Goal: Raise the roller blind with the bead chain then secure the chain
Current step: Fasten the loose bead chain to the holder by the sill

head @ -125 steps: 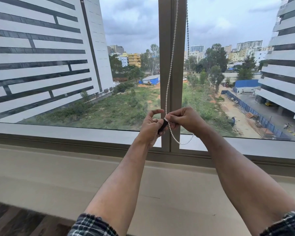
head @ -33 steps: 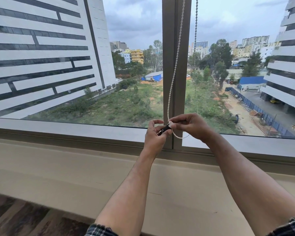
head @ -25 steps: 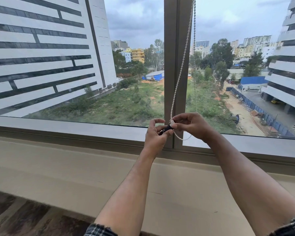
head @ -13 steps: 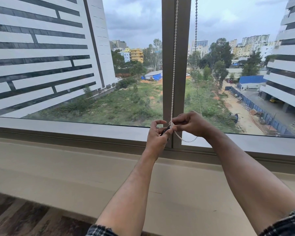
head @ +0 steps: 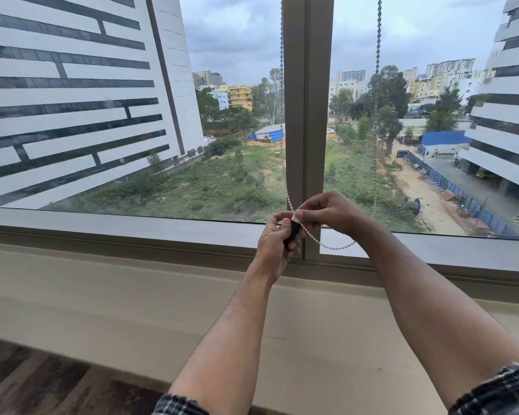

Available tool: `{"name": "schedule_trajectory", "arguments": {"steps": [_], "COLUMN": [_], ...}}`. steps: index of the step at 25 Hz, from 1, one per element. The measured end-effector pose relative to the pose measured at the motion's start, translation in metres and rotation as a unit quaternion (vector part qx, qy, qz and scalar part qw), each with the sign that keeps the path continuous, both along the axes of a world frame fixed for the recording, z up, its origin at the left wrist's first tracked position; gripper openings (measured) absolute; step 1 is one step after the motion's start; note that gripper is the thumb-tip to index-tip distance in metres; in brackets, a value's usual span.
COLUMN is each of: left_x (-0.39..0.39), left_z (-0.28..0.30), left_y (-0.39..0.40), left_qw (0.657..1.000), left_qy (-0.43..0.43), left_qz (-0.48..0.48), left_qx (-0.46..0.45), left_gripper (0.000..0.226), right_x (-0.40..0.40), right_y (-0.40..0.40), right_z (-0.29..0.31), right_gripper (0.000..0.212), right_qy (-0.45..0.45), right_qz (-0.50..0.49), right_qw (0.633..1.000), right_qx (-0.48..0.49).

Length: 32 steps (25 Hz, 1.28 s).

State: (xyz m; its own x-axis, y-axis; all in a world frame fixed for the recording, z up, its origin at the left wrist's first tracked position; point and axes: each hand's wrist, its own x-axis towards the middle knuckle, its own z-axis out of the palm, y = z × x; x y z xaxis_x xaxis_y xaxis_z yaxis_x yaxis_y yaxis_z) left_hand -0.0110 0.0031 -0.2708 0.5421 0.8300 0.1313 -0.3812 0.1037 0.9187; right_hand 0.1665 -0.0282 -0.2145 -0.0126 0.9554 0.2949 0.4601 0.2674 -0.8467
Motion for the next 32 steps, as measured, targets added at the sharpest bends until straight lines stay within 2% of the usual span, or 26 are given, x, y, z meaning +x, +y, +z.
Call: {"name": "schedule_trajectory", "arguments": {"steps": [6,10,15,19,21,28,30,32], "left_x": [0.006,0.01,0.012,0.022,0.026,0.022,0.018,0.015], "left_z": [0.007,0.008,0.011,0.005,0.001,-0.013,-0.019,-0.026], "left_y": [0.0,-0.001,0.0,-0.002,-0.001,0.007,0.008,0.007], "left_qw": [1.0,0.999,0.995,0.998,0.996,0.996,0.996,0.995], "left_qy": [-0.018,-0.027,-0.07,-0.036,-0.019,-0.018,-0.013,-0.008], "left_qz": [-0.004,0.006,-0.036,0.049,0.09,0.086,0.09,0.099], "left_qx": [-0.02,-0.026,-0.06,-0.008,0.011,0.016,0.017,0.022], "left_gripper": [0.013,0.017,0.023,0.015,0.015,0.024,0.024,0.02], "right_x": [-0.004,-0.01,-0.019,-0.032,-0.039,-0.039,-0.038,-0.037], "right_y": [0.001,-0.001,-0.006,-0.006,-0.003,0.002,0.002,0.002], "right_z": [-0.01,-0.011,-0.016,-0.025,-0.029,-0.035,-0.039,-0.047], "right_gripper": [0.012,0.018,0.025,0.01,0.011,0.015,0.018,0.009], "right_qy": [0.05,0.046,0.171,0.228,0.251,0.144,0.103,0.024], "right_qz": [-0.011,-0.042,0.008,-0.032,-0.027,-0.087,-0.132,-0.193], "right_qw": [0.998,0.998,0.985,0.972,0.966,0.984,0.982,0.975], "right_qx": [0.028,0.031,0.031,0.052,0.058,0.064,0.083,0.103]}}
